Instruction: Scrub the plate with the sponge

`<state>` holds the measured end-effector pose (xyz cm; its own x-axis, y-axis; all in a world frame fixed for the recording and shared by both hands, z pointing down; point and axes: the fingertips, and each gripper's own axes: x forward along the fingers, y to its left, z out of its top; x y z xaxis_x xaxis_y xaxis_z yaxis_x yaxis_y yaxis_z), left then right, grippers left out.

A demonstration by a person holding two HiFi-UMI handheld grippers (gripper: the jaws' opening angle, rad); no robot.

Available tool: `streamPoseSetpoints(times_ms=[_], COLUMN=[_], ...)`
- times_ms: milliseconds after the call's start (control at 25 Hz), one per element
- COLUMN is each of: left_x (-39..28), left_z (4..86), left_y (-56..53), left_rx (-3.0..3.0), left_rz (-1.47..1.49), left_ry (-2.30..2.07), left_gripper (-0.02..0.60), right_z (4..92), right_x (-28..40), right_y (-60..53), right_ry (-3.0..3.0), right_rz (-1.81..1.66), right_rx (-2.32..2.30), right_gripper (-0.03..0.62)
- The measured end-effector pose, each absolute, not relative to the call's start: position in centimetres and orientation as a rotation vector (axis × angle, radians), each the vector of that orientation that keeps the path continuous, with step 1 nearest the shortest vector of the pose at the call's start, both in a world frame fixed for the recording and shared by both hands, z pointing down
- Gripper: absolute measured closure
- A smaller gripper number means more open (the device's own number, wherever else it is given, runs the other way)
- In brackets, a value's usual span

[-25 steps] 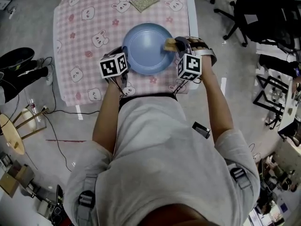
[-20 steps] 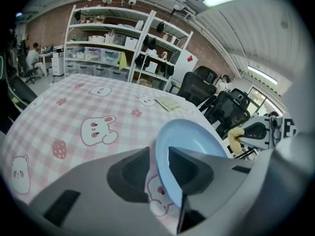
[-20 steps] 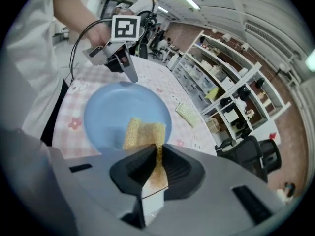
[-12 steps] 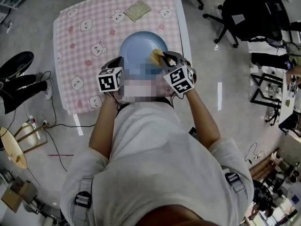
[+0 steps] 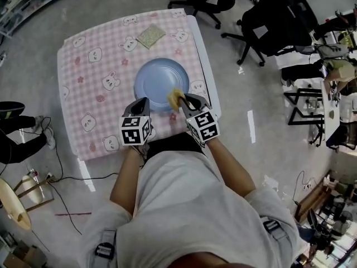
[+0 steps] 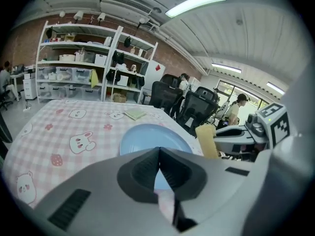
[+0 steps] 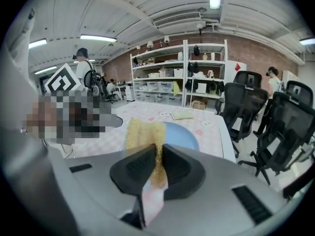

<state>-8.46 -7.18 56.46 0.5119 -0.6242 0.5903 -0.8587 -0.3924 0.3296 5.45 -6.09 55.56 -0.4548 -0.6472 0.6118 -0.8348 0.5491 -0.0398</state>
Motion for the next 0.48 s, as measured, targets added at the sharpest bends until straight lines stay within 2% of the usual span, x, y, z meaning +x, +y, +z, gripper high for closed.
streamPoseSetpoints(times_ms=[480], left_x=[-5.7], left_z=[56.1], left_y=[-2.5], left_rx=[2.183], left_rz=[0.519], left_ry=[-1.185], left_gripper=[0.569], right_z=[55.8], right_x=[7.9], right_y=[-2.4], right_ry=[-2.265], right_rz=[0.489], right_rx=[1.218], right_gripper=[0.549])
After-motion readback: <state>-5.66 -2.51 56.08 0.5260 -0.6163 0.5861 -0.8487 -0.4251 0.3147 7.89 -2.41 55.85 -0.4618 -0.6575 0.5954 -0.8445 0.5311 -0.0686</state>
